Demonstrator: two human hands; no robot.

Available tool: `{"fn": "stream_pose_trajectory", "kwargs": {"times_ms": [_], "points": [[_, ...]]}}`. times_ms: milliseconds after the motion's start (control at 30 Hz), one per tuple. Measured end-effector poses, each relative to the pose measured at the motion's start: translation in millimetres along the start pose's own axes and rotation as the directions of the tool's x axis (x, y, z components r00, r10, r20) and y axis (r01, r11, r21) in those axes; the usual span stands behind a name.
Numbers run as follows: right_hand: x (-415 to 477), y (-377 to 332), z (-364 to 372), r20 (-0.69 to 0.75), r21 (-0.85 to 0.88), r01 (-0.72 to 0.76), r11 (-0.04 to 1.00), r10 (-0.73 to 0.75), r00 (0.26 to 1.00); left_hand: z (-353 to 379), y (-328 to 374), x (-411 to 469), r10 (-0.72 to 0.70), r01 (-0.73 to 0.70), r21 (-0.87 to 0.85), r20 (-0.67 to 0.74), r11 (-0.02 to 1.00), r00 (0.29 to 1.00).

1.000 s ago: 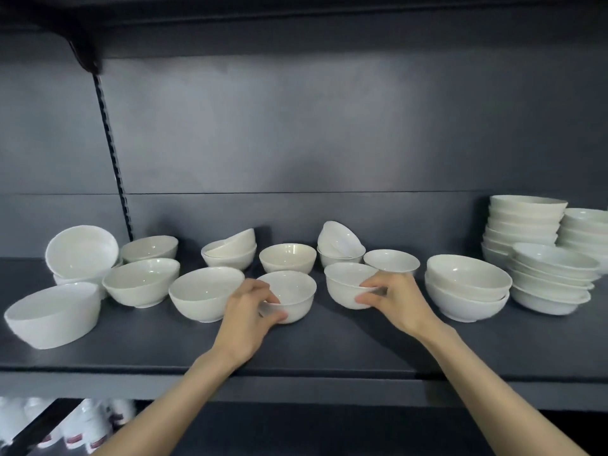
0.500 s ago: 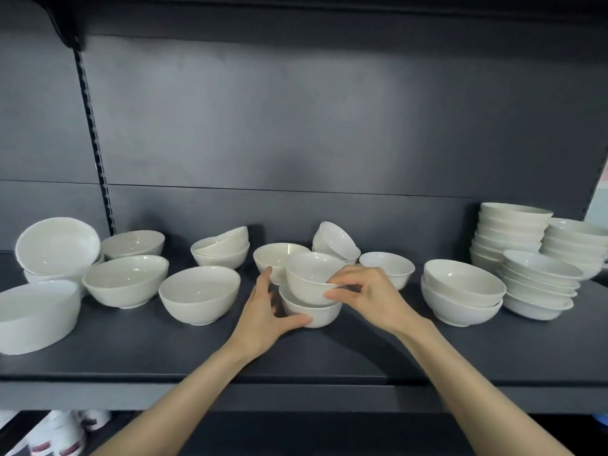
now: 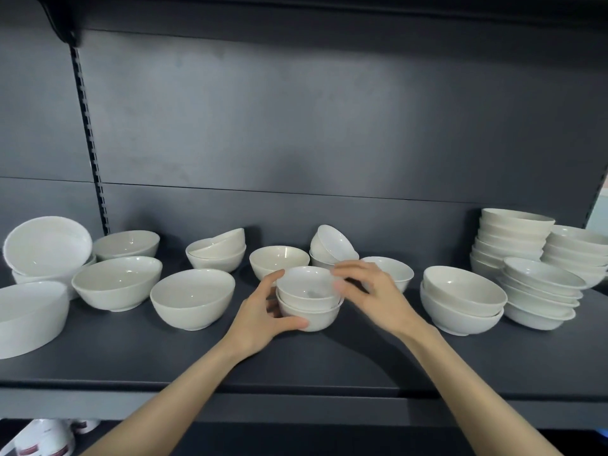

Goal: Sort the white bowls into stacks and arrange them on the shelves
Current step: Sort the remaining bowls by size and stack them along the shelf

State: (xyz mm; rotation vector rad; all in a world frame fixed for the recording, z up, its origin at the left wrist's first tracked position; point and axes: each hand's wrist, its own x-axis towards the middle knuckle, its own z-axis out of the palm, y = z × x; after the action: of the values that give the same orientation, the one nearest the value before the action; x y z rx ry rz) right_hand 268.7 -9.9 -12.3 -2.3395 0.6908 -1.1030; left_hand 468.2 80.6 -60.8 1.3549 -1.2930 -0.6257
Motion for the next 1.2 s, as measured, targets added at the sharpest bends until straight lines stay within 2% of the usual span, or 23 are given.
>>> {"fn": "stream_pose_trajectory", "kwargs": {"times_ms": [33, 100, 167, 233, 333, 467, 600, 700, 767, 833, 933, 1033, 1200], "points": [[2, 6, -4, -0.072, -0.049, -0.036, 0.998, 0.032, 0.997, 1, 0, 2, -0.006, 0.006, 0.000, -0.003, 1.000, 1.000], [6, 19, -11, -0.128, -0.208, -0.169, 0.963, 0.145, 0.981, 3, 0, 4, -0.021, 0.020, -0.013, -0.017, 1.000, 1.000], [6, 26, -15, -0.108, -0.313, -0.303, 0.900, 0.283, 0.953, 4, 0, 4, -0.027, 0.027, -0.025, -0.035, 0.999, 0.999], [6, 29, -16, -0.082, -0.387, -0.375, 0.842, 0.373, 0.924, 5, 0, 4, -0.029, 0.028, -0.027, -0.052, 0.999, 0.998], [10, 35, -15, -0.090, -0.527, -0.394, 0.753, 0.411, 0.907, 6, -1, 4, -0.036, 0.035, -0.031, -0.058, 0.999, 0.998], [15, 41, -12, -0.097, -0.693, -0.340, 0.635, 0.386, 0.917, 6, -2, 4, -0.044, 0.042, -0.036, -0.062, 0.998, 0.997], [14, 46, -13, -0.132, -0.578, -0.343, 0.740, 0.330, 0.935, 5, -3, 5, -0.055, 0.051, -0.057, -0.060, 0.997, 0.997], [9, 48, -17, -0.241, -0.428, -0.293, 0.855, 0.205, 0.949, 5, -5, 5, -0.058, 0.055, -0.061, -0.052, 0.997, 0.997], [7, 40, -20, -0.342, -0.308, -0.192, 0.932, 0.080, 0.936, 4, -5, 5, -0.056, 0.053, -0.052, -0.050, 0.997, 0.997], [9, 25, -24, -0.375, -0.167, -0.076, 0.983, 0.008, 0.927, 4, -5, 4, -0.047, 0.045, -0.032, -0.049, 0.998, 0.998], [12, 7, -23, -0.278, 0.027, 0.056, 0.998, -0.047, 0.959, 4, -3, 3, -0.049, 0.049, -0.014, -0.044, 0.999, 0.998], [12, -2, -15, -0.149, 0.150, 0.108, 0.983, -0.086, 0.985, 4, -3, 3, -0.051, 0.050, -0.014, -0.046, 0.999, 0.998], [14, -6, -8, 0.035, 0.168, 0.067, 0.984, -0.074, 0.997, 3, -5, 3, -0.043, 0.042, -0.021, -0.050, 0.999, 0.998]]}}
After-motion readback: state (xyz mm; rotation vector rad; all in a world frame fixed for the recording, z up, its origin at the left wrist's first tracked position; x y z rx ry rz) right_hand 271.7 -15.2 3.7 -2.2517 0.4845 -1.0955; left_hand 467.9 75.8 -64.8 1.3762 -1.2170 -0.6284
